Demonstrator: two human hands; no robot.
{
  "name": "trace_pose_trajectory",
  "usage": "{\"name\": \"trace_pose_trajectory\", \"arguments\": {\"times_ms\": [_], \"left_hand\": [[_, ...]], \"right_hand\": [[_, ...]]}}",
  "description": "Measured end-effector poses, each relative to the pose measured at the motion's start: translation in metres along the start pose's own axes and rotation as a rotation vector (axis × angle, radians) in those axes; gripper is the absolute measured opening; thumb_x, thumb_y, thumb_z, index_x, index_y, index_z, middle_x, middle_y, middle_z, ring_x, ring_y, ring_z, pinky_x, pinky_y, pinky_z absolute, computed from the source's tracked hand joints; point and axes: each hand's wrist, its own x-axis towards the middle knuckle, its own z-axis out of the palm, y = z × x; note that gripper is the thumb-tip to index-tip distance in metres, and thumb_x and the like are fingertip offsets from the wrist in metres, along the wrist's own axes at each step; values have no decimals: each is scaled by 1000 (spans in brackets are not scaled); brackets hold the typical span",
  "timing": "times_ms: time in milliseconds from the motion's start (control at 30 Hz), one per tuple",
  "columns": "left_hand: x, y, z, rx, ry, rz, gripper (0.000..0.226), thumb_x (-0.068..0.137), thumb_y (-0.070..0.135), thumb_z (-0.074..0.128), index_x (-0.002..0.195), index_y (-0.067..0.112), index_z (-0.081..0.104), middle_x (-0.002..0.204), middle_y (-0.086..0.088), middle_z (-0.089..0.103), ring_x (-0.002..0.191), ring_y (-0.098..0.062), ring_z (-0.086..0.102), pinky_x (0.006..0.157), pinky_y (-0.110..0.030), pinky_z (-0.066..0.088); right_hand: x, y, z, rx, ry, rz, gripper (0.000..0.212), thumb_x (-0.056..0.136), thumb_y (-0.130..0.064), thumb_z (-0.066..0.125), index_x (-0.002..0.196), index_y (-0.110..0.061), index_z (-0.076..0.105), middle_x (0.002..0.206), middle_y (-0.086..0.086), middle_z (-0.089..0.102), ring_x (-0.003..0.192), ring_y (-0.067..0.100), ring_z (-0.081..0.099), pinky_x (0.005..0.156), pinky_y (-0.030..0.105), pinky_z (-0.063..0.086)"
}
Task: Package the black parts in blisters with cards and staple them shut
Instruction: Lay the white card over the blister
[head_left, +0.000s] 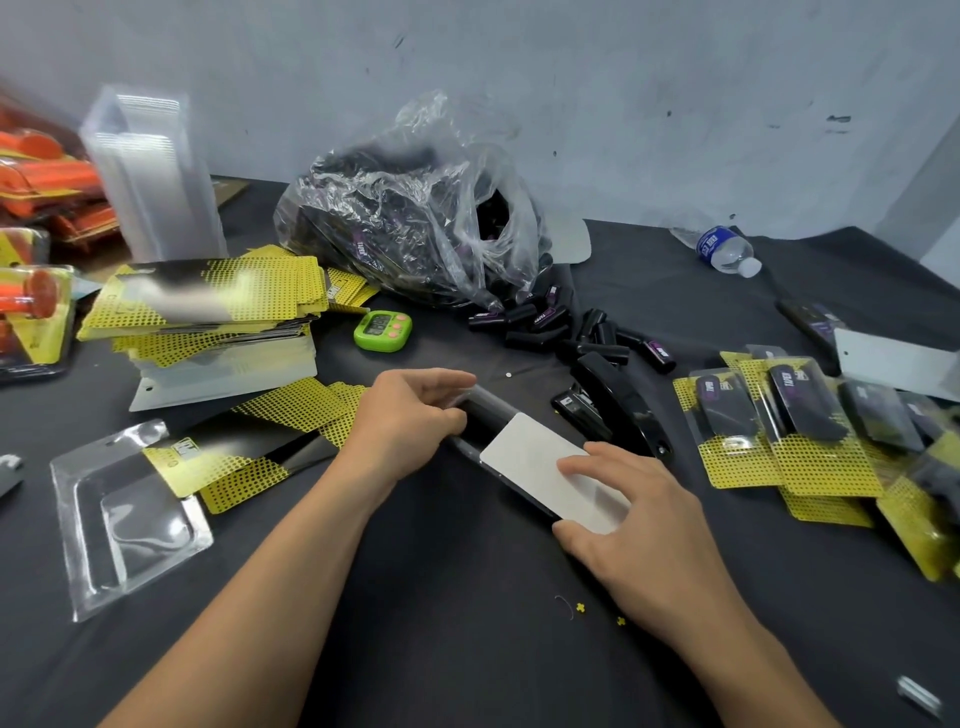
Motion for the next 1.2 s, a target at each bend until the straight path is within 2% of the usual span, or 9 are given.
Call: {"name": "trace_pose_trajectory", "arguments": {"times_ms": [100,333,400,500,600,700,867,1033,1200], "left_hand": [[-1,1,0,23,5,11,49,82,-11,67,102,32,79,102,15,78,102,6,71,92,-20,57],[-2,4,2,99,-9,21,35,93,0,68,98,33,78,98,7,80,102,-7,74,98,-40,59],[-3,6,2,152,16,23,30,92,3,71,103,30,78,99,8,79,99,-4,73,97,-36,59],[-6,11,-1,408,204,45,21,84,21,80,102,32,80,90,16,78,88,2,71,85,-21,57],[-10,18,-3,575,272,44,4,82,33,79,84,36,82,79,13,78,82,-10,72,77,-28,58],[-11,18,-1,635,287,101,11,87,27,75,90,33,84,86,7,80,86,-18,72,77,-29,56],[-15,14,5,705,284,241,18,92,20,70,100,30,83,96,2,81,93,-25,74,83,-39,59],[-16,13,6,660,291,245,32,90,19,68,118,33,77,106,0,80,102,-24,72,91,-38,56],[-18,13,10,590,270,236,32,89,18,69,116,34,78,102,3,80,96,-14,73,87,-27,54]], "right_hand": [[2,-2,2,3,-2,-5,53,71,-26,88,119,-43,73,126,-31,49,117,-17,35,92,-10,17],[6,-8,8,1,-44,-29,58,72,-32,85,127,-44,69,140,-27,49,122,-18,31,92,-11,11],[7,-9,10,7,-47,-33,58,73,-34,86,128,-44,68,144,-25,49,123,-19,31,93,-11,10],[9,-10,11,-4,-58,-46,58,77,-38,84,132,-42,67,148,-23,47,126,-17,30,95,-11,9],[9,-12,13,-29,-52,-62,57,78,-37,82,133,-39,68,150,-20,48,129,-14,31,94,-11,7],[11,-13,14,-39,-50,-78,55,78,-38,82,131,-37,69,149,-19,50,126,-15,29,94,-11,6],[15,-14,16,-47,-53,-68,54,79,-41,82,131,-37,69,151,-19,50,137,-6,30,96,-10,5],[18,-15,18,-34,-61,-61,53,80,-44,81,131,-36,70,152,-18,50,137,-6,29,95,-10,8],[23,-17,18,-35,-51,-61,50,80,-43,81,128,-37,71,151,-15,53,136,-3,31,101,-5,12]]}}
